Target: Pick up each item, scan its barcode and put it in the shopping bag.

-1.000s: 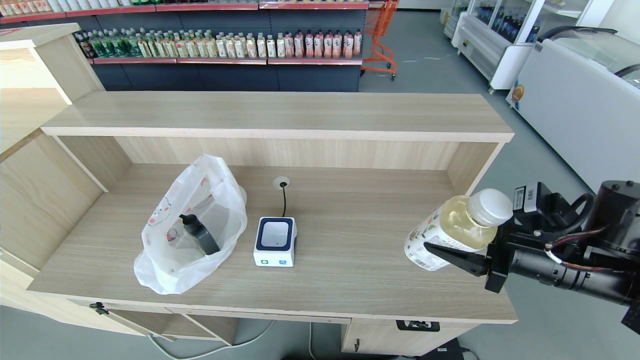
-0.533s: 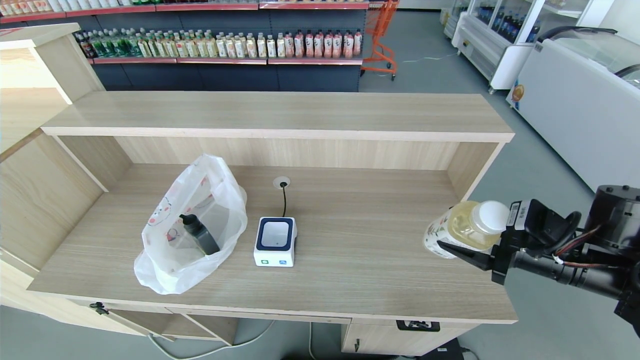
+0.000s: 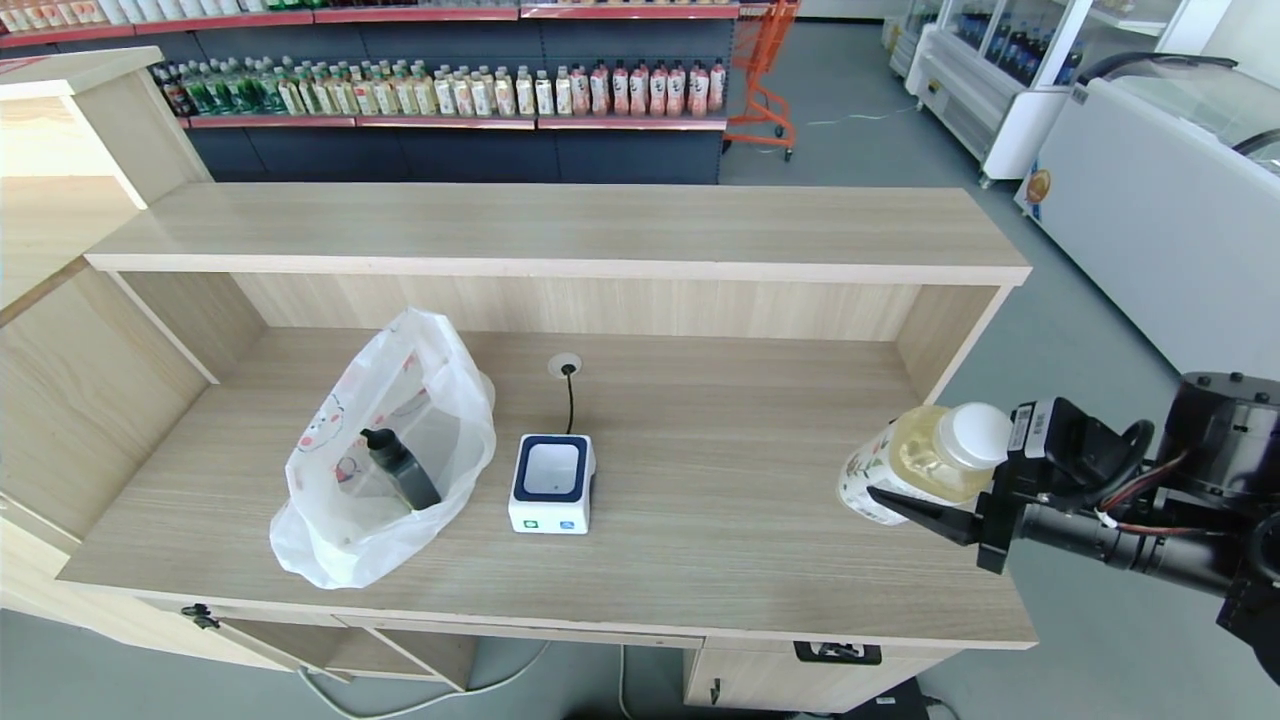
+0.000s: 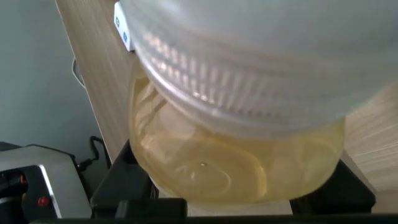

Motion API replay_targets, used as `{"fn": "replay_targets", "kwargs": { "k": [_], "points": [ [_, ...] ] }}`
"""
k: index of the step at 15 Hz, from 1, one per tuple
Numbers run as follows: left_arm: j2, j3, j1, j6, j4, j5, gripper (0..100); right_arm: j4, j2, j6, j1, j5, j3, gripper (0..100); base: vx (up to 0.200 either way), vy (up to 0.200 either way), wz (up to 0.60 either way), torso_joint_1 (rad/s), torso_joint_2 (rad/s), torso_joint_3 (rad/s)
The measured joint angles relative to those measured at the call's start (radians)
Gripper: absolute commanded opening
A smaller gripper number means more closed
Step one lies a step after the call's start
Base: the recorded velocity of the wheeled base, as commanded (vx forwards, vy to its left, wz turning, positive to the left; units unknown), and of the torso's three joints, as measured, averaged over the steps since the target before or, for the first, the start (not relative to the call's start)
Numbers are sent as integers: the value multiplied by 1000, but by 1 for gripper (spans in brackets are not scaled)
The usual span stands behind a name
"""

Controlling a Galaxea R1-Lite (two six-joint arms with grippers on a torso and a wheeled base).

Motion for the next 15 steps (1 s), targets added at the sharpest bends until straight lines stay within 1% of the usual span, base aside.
{"fn": "replay_targets", "kwargs": {
  "k": [3, 9, 14, 15],
  "points": [
    [0, 0, -1, 0, 0, -1, 100, -14, 14, 40, 7, 4, -12, 0, 0, 200, 0, 9, 4, 4],
    [0, 0, 0, 3, 0, -1, 100, -108, 94, 115, 11, 5, -66, 0, 0, 200, 0, -1, 2, 2],
    [0, 0, 0, 3, 0, 0, 100, -129, 193, 139, 12, 5, -169, 0, 0, 200, 0, 4, 2, 3],
    [0, 0, 0, 0, 0, -1, 100, -127, 219, 149, 17, 6, -209, 0, 0, 0, 0, 0, 0, 0]
  ]
}}
